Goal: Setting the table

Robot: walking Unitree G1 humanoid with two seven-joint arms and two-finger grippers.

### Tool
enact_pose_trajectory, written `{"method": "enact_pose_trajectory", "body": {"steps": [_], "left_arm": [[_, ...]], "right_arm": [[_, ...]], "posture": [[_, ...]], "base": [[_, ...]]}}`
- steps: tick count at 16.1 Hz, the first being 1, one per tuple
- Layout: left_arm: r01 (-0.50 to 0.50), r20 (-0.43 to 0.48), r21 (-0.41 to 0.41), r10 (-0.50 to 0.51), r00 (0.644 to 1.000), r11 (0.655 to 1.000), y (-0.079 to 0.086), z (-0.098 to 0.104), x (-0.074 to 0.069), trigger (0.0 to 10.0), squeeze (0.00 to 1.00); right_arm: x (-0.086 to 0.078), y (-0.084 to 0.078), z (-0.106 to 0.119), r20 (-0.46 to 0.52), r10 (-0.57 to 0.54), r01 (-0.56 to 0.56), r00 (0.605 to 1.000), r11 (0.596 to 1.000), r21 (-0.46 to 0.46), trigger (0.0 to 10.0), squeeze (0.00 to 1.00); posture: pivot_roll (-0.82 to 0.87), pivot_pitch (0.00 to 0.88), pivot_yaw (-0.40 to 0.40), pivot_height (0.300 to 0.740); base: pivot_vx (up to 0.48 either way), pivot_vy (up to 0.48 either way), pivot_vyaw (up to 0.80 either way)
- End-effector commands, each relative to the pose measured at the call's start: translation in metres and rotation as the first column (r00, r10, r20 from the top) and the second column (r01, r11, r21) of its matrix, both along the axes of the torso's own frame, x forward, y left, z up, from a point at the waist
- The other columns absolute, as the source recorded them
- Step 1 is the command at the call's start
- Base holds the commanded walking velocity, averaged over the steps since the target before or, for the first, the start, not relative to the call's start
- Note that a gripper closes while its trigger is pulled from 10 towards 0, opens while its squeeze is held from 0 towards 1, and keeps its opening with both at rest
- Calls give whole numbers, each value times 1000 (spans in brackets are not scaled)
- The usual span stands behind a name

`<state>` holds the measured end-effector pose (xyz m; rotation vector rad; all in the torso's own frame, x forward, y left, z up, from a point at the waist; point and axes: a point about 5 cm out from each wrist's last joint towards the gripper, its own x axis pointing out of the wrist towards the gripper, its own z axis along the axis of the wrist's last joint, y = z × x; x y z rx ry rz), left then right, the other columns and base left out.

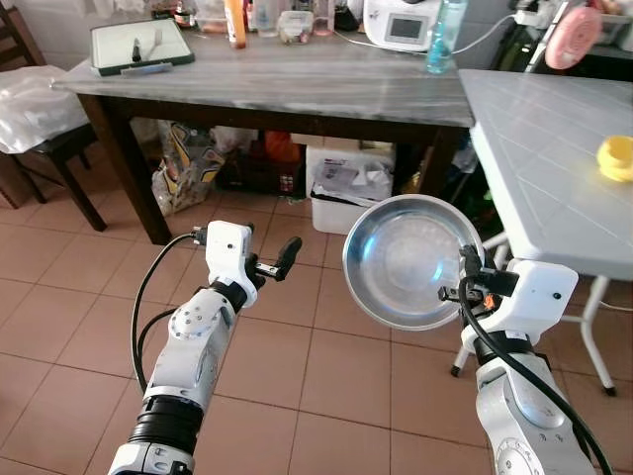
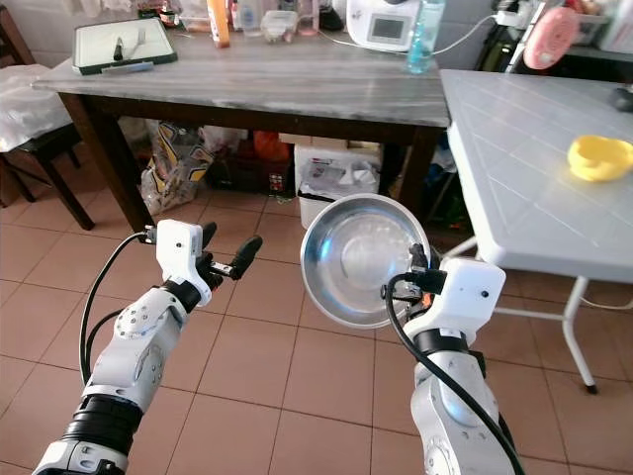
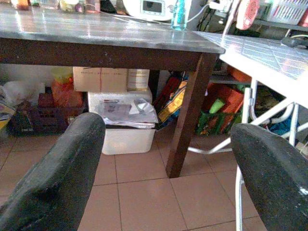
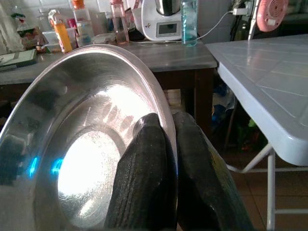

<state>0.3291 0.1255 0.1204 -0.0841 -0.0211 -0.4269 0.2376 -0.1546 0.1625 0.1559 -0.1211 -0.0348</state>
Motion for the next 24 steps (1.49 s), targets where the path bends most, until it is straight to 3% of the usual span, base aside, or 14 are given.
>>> {"method": "enact_pose_trajectory", "body": {"steps": [1,24], "left_arm": [[10,23,0,-10,1000,1000,-2,7,2,10000,0],[51,33,29,-52,998,998,-12,3,-2,10000,0]], "right_arm": [[1,-3,6,28,-13,13,1000,1000,-1,10000,0],[-4,-2,6,29,-10,11,1000,1000,-17,10000,0]], "posture": [[12,89,-8,740],[-8,94,-10,740]], "base": [[405,0,0],[480,0,0]]}}
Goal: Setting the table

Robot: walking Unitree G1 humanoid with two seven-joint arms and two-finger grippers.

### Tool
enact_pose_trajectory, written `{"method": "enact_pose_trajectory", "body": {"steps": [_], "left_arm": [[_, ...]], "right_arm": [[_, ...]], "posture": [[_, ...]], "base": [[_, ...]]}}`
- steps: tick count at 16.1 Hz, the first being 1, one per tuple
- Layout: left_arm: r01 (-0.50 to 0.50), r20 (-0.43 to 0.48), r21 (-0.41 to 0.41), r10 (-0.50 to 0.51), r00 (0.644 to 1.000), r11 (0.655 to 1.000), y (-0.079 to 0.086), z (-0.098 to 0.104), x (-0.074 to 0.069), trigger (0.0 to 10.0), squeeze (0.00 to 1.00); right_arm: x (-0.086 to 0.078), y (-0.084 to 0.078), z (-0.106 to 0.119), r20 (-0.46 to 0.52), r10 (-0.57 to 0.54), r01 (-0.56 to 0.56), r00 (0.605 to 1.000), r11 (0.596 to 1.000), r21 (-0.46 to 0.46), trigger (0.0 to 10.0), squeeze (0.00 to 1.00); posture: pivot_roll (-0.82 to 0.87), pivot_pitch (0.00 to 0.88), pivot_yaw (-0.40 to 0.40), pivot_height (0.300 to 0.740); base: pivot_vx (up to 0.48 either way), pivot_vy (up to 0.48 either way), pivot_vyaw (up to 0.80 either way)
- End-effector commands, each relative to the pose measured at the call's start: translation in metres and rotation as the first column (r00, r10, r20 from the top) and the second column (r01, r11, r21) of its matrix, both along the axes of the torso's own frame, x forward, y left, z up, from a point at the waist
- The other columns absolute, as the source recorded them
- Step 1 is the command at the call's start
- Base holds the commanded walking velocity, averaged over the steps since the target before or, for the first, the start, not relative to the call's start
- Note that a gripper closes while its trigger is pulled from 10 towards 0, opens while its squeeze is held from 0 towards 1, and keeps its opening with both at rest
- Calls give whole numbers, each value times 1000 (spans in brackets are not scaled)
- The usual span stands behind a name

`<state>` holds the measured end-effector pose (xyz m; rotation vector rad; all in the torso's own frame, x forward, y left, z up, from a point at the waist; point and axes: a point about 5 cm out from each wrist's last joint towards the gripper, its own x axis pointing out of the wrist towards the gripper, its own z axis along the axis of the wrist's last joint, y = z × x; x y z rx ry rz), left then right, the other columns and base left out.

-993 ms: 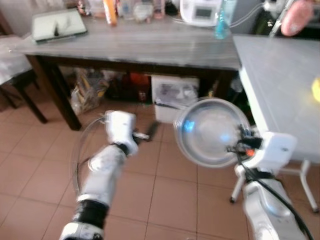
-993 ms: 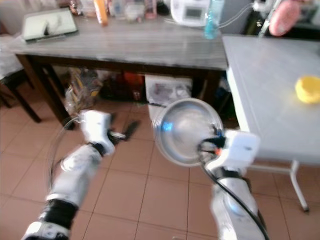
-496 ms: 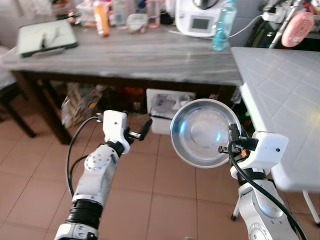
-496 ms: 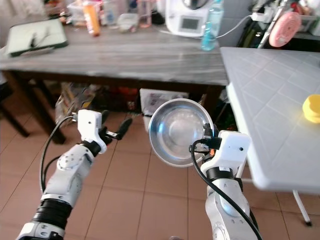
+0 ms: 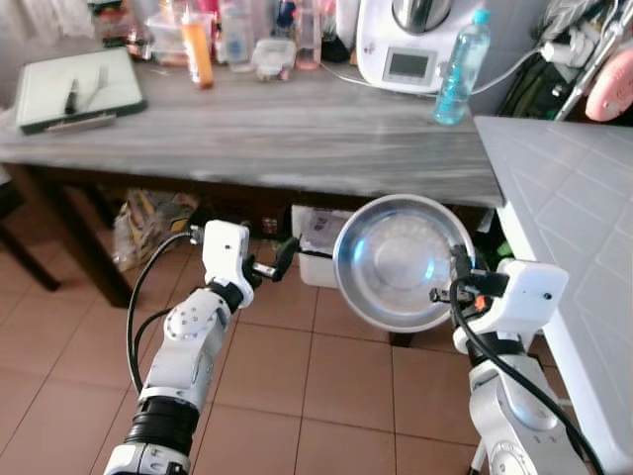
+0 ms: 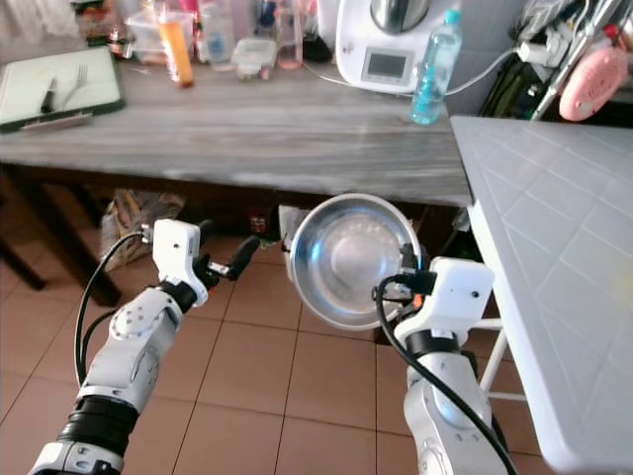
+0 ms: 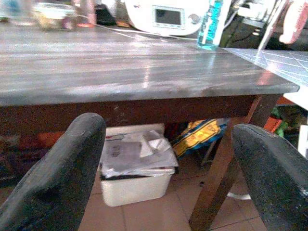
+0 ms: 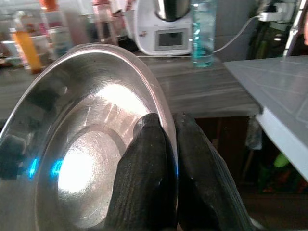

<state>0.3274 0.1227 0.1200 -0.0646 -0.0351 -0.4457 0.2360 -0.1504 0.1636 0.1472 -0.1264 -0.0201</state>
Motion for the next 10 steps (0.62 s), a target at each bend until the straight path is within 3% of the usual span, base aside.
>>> {"method": "enact_pose_trajectory", "body": {"steps": [1,6,10], "left_arm": [[34,17,17,-34,999,999,-9,3,0,10000,0],[32,19,23,-33,999,999,-8,4,0,10000,0],[32,21,21,-32,999,999,-8,5,1,10000,0]], "right_arm": [[-2,-8,4,21,-27,27,999,1000,-6,10000,0],[-2,-7,4,21,-31,31,999,1000,1,10000,0],[-1,-7,4,22,-28,28,999,1000,7,10000,0]], "posture": [[-7,95,-11,740],[-4,95,-8,740],[0,96,-7,740]], "base": [[394,0,406],[388,0,409],[387,0,0]]}}
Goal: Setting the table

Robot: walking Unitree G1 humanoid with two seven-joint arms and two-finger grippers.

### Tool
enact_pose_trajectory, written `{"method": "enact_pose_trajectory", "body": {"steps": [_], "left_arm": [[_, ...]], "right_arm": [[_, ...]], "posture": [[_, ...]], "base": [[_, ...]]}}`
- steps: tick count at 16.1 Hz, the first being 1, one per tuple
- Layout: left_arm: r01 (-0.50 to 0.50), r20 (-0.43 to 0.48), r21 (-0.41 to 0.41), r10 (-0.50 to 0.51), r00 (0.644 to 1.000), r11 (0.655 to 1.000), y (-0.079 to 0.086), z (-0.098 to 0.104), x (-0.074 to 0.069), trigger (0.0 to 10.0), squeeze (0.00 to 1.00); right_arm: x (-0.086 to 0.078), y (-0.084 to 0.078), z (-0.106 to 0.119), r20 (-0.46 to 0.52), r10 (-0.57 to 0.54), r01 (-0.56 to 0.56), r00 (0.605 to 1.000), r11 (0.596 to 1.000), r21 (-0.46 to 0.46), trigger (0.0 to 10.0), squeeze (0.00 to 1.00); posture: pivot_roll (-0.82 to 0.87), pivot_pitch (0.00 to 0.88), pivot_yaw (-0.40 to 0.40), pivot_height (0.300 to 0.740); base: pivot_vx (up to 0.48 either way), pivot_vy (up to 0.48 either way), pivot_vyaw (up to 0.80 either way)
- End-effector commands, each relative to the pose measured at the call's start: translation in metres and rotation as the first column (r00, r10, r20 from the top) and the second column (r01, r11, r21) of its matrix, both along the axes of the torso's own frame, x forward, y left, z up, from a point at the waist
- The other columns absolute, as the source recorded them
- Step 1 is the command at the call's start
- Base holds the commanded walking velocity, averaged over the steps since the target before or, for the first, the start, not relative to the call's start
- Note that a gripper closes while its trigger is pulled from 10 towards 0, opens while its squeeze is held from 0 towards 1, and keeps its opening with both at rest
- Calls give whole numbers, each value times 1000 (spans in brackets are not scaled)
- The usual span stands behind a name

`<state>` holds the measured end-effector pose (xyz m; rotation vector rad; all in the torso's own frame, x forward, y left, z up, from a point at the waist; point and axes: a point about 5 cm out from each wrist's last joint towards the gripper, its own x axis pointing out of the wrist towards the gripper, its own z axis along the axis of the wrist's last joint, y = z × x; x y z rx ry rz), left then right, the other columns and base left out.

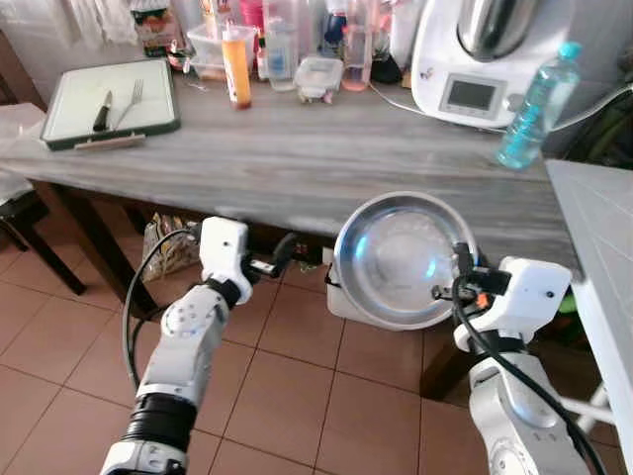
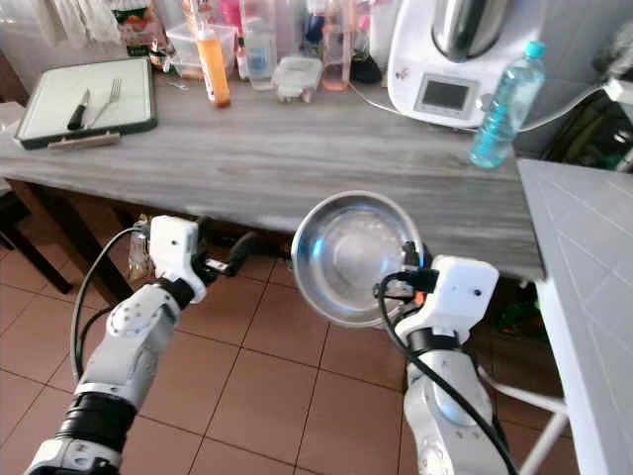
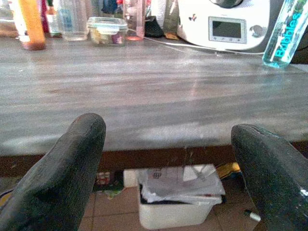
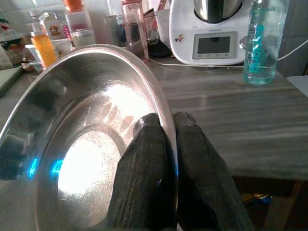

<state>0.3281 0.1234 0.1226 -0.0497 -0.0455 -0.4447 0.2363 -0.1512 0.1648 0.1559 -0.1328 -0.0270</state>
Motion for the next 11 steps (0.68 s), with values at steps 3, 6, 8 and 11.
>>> {"method": "enact_pose_trajectory", "body": {"steps": [3,6,8,11], "left_arm": [[33,11,12,-33,999,999,-9,3,1,10000,0],[32,15,14,-32,999,999,-8,4,1,10000,0],[30,15,16,-31,999,999,-7,4,1,10000,0],[23,11,38,-24,1000,999,-2,4,1,10000,0]], "right_arm": [[0,-6,3,19,-20,20,1000,1000,0,10000,0],[-1,-4,3,19,-19,19,1000,1000,2,10000,0],[-1,-4,4,23,-15,15,1000,1000,-1,10000,0],[0,-4,4,22,-11,11,1000,1000,-4,10000,0]], "posture": [[4,94,-4,740],[7,96,-3,740],[7,96,-3,740],[7,96,-3,740]], "base": [[385,0,0],[379,0,0],[368,0,0],[349,0,0]]}}
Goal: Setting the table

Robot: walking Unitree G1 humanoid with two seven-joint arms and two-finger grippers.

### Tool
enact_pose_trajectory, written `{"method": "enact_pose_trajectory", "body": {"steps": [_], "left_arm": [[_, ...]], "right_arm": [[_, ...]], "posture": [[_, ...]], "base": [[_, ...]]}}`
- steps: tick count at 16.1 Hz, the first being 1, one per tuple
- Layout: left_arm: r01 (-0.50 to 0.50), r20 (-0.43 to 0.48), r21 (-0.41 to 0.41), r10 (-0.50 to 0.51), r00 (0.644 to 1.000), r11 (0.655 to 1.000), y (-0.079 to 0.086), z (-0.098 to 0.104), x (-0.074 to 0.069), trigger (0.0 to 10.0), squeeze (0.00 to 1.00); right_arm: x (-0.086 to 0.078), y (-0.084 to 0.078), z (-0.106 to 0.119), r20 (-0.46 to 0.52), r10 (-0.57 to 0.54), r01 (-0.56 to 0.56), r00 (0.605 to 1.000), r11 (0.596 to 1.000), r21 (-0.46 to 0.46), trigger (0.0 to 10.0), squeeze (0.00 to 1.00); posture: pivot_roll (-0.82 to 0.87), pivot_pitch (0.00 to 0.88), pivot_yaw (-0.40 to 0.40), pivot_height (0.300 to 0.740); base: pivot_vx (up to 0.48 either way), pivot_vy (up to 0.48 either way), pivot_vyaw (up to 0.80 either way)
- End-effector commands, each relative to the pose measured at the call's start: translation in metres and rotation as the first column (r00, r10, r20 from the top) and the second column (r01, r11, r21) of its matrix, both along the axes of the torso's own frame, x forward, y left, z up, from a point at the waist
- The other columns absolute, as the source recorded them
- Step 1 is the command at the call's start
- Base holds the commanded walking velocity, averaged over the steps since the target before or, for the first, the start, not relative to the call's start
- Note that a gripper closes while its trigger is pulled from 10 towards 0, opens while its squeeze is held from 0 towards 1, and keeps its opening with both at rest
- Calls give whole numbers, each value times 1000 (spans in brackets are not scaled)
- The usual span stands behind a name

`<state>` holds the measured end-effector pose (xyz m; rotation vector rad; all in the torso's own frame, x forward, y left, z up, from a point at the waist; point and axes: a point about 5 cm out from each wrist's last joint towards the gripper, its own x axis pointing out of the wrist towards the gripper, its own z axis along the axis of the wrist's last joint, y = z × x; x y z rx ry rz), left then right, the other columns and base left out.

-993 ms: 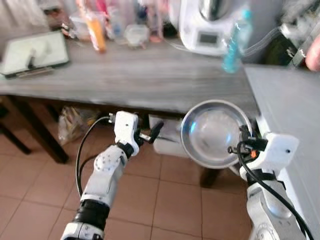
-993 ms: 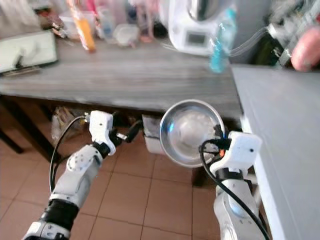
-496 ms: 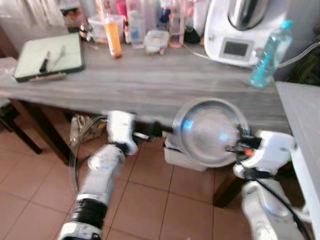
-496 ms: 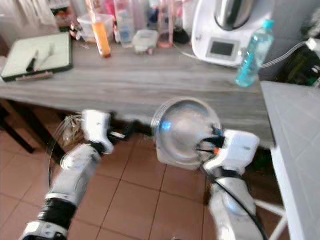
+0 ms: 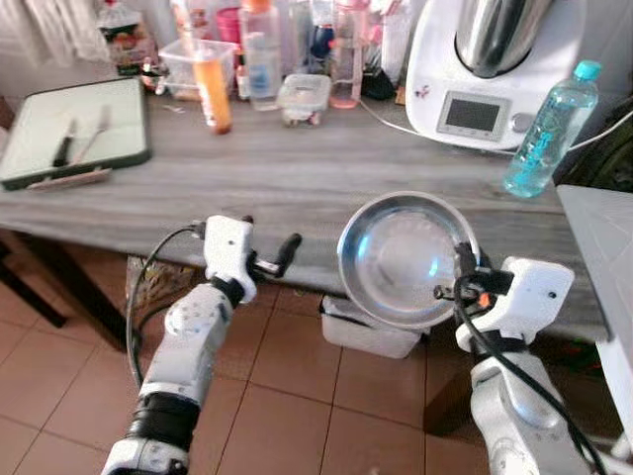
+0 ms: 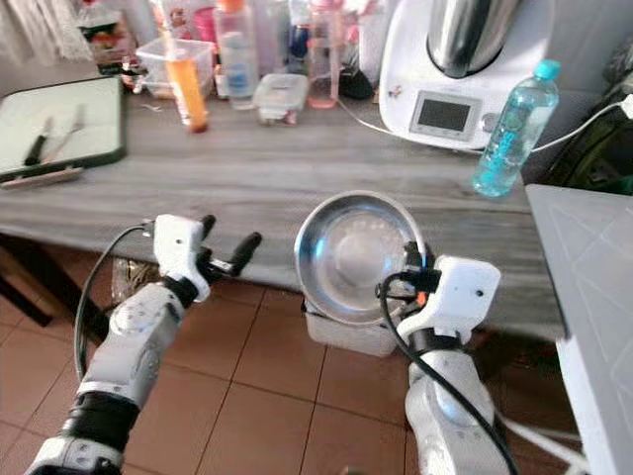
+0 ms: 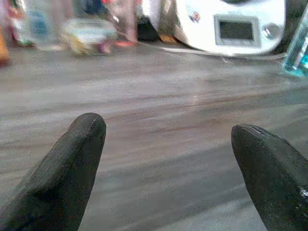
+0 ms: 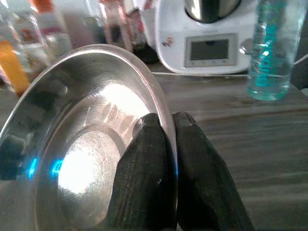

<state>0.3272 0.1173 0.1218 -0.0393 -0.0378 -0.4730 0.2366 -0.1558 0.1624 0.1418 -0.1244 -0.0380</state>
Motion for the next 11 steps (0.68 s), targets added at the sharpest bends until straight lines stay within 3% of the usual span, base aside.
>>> {"method": "enact_pose_trajectory", "body": {"steps": [1,4,7,9,11], "left_arm": [[-8,17,30,7,1000,1000,8,5,3,10000,0],[-5,37,35,4,999,999,18,15,5,10000,0],[43,62,53,-47,997,998,16,22,2,10000,0],[133,33,21,-134,990,991,15,22,-3,10000,0],[198,22,45,-199,980,979,12,19,-11,10000,0]], "right_arm": [[-1,0,7,31,1,-1,1000,1000,9,10000,0],[0,1,6,26,4,-4,1000,1000,7,10000,0],[0,0,7,31,-3,3,1000,1000,13,10000,0],[0,1,6,28,1,-1,1000,1000,17,10000,0],[3,4,9,35,22,-22,999,1000,14,10000,0]], "posture": [[7,96,-3,740],[13,105,-4,740],[15,105,-1,740],[26,103,-6,740],[28,102,-5,740]], "base": [[319,0,0],[92,0,0],[0,0,0],[0,0,0],[0,0,0]]}}
